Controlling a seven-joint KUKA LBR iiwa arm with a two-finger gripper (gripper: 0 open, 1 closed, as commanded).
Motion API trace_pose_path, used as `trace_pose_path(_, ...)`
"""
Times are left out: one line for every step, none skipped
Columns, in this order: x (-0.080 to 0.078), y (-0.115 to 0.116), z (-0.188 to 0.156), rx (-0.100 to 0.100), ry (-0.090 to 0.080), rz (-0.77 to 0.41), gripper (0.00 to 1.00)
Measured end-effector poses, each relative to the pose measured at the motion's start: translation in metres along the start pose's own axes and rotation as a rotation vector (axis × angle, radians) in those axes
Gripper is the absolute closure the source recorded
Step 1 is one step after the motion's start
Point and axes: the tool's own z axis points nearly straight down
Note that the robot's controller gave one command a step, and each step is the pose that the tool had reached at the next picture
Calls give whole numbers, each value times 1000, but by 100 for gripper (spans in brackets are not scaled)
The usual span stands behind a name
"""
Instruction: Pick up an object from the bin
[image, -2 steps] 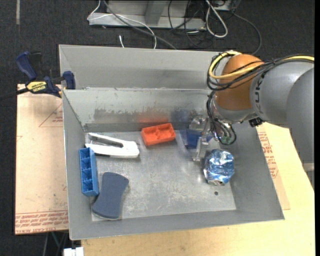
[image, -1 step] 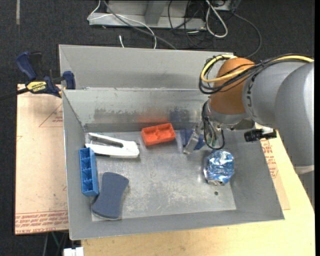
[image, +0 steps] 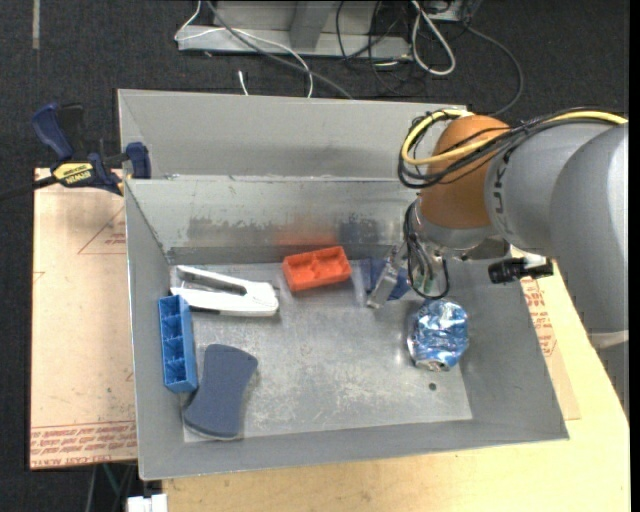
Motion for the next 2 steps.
trace_pose_path(3, -1, -24, 4, 12, 0, 100)
trace_pose_path(2, -1, -74, 3, 9, -1, 100)
